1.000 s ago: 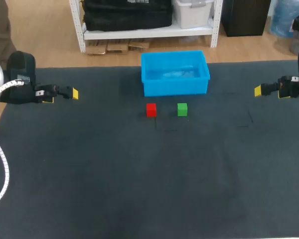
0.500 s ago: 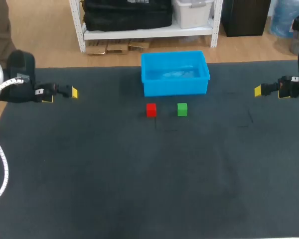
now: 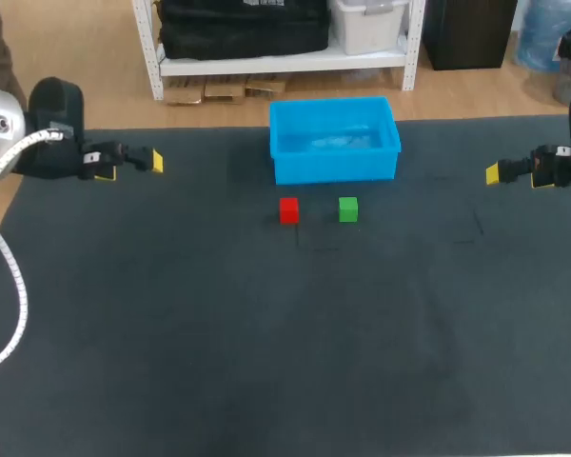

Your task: Use the left arm to pick the red cube and place it into the blue plastic box first, then use the right arm to grasp the green cube and put it into the same blue plastic box after the first action is fully finished.

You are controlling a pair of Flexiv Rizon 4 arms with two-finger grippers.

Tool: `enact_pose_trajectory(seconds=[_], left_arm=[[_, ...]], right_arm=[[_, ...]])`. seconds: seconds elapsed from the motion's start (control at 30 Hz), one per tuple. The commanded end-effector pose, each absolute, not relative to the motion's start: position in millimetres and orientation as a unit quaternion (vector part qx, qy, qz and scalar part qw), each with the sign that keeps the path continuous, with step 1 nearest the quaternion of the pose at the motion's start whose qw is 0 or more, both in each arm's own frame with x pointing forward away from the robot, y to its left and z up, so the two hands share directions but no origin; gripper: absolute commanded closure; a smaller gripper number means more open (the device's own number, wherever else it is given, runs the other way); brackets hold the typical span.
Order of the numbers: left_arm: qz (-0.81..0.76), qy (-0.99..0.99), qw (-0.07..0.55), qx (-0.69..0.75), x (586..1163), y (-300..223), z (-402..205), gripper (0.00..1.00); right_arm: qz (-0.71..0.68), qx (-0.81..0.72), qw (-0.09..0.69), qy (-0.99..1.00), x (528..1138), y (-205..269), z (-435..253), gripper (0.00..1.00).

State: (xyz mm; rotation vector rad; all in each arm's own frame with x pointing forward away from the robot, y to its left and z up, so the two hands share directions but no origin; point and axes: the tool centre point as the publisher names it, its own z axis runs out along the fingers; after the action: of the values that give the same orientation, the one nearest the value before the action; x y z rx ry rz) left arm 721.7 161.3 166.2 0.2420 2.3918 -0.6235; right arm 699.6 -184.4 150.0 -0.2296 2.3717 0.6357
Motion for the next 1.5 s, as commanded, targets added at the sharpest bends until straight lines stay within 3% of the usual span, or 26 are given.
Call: enact_pose_trajectory(seconds=[0.03, 1.5], left_arm=[[-0.234, 0.913, 0.320, 0.094, 729.9, 151.7, 166.7, 0.00], [-0.174, 0.939, 0.263, 0.134, 767.8, 44.0, 187.2, 0.00]], right_arm=[[0.243, -0.088, 0.331, 0.908, 700.1, -184.5, 149.7, 0.00], [0.243, -0.088, 0.331, 0.908, 700.1, -184.5, 149.7, 0.00]])
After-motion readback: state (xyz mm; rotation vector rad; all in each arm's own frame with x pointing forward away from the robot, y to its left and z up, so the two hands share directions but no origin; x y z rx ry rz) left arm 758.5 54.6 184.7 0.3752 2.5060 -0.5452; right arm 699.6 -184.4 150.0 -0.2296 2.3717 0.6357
